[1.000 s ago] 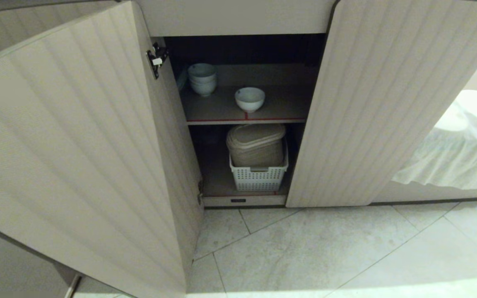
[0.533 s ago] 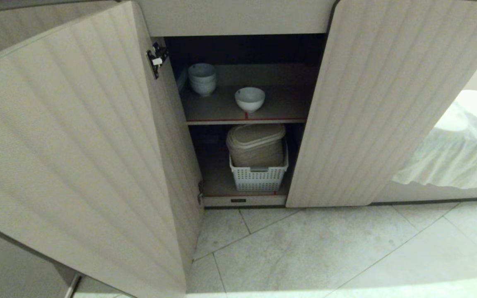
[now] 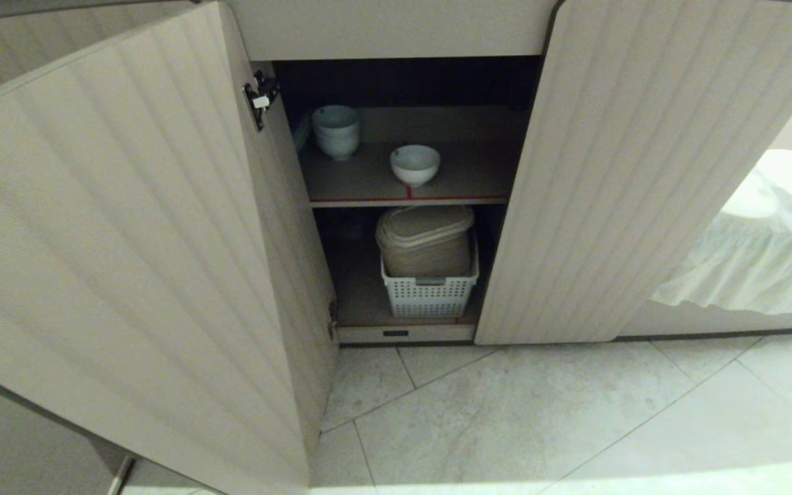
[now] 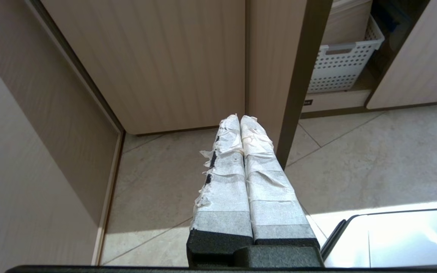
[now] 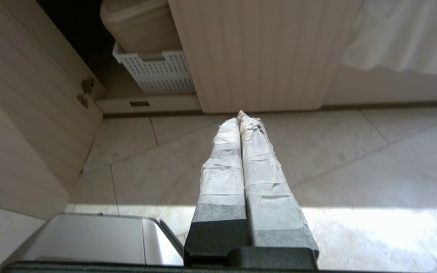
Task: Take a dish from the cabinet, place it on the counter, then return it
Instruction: Close the cabinet door
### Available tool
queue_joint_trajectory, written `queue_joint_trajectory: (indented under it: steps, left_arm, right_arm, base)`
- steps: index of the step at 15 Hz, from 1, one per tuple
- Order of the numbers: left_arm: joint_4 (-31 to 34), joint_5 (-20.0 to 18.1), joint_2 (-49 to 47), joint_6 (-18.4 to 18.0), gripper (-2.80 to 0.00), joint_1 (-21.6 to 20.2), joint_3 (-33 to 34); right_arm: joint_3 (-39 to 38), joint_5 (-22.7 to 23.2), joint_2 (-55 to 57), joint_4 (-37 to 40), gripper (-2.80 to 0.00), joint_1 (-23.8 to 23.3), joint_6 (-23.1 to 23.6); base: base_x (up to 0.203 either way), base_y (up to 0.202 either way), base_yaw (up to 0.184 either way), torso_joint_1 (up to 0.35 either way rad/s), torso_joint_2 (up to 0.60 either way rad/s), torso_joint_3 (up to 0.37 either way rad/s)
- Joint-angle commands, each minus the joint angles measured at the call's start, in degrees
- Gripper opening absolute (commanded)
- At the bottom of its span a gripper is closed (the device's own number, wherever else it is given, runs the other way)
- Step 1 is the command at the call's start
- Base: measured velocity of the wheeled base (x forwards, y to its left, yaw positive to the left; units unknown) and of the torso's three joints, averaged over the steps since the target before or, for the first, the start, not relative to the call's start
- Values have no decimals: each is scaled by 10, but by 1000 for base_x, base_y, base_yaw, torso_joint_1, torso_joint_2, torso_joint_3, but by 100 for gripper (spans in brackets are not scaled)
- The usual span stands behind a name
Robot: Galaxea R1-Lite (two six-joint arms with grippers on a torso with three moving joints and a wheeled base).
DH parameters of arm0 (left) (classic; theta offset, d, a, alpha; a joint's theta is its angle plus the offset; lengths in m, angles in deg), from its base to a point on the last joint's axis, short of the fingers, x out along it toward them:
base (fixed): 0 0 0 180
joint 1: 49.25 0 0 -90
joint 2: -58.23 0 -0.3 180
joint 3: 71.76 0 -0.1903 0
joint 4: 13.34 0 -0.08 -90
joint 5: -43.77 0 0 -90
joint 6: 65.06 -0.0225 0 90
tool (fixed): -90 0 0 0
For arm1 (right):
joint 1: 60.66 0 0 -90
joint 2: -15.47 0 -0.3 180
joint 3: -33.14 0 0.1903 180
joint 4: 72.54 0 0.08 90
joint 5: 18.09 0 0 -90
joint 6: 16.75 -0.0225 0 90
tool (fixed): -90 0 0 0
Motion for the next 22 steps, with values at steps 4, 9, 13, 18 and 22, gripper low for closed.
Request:
queue_joint_trajectory:
  steps: [4, 9, 13, 18, 22]
  left_arm:
    - [0, 0, 0, 0, -280, 0, 0]
    - [0, 0, 0, 0, -280, 0, 0]
    - [0, 0, 0, 0, -280, 0, 0]
    - [0, 0, 0, 0, -280, 0, 0]
    - [14, 0, 0, -1, -280, 0, -3]
  right_arm:
    - [-51, -8, -166, 129, -280, -15, 17]
    - [-82, -16, -165, 100, -280, -15, -2]
    - [-83, -16, -165, 99, -280, -16, -4]
    - [-83, -16, -166, 99, -280, -15, -4]
    - [-83, -16, -166, 99, -280, -15, -4]
  base:
    - [0, 0, 0, 0, 0, 0]
    - [0, 0, 0, 0, 0, 0]
    - [0, 0, 0, 0, 0, 0]
    - [0, 0, 0, 0, 0, 0]
    - [0, 0, 0, 0, 0, 0]
